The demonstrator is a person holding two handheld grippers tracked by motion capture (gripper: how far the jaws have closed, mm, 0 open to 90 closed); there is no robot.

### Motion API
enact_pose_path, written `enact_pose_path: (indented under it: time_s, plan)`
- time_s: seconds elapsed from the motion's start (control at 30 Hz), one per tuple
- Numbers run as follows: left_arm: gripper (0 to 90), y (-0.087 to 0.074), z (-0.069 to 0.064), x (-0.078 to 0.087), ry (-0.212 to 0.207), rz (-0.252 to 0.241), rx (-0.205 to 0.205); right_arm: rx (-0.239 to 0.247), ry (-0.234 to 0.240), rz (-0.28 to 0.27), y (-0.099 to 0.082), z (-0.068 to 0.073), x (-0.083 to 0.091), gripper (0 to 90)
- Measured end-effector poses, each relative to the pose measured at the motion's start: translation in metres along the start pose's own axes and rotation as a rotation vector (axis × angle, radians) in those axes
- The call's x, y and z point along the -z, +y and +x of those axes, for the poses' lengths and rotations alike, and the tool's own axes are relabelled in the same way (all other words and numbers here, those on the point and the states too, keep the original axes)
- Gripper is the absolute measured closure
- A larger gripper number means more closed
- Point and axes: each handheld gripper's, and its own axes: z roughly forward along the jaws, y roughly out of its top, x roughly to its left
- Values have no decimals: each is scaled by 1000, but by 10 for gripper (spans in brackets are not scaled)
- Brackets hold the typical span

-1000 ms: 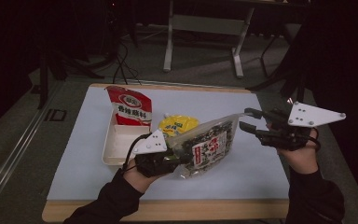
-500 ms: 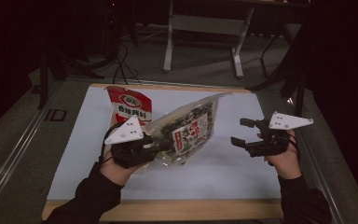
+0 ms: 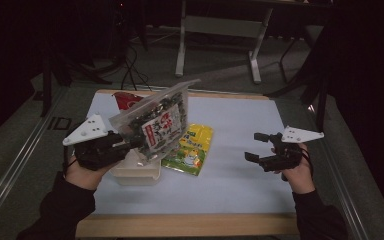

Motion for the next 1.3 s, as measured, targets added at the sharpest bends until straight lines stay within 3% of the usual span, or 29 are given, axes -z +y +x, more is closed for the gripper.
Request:
enact_pose_path:
  time_s: [0.23,0.43,0.53,1.0,1.3]
  plan:
    - [793,-11,20,8,41,52,22,-5,-7,1,-4,-1,-3,143]
    - [793,-20,34,11,69,141,14,-8,-9,10,-6,-3,-5,143]
    - [793,-25,40,9,77,166,31,-10,-11,13,-7,-3,-4,143]
    - [792,-41,57,-11,66,221,64,-12,-14,15,-8,-4,-4,143]
    - [792,-57,69,-16,55,187,91,-14,-13,20,-9,-4,-4,143]
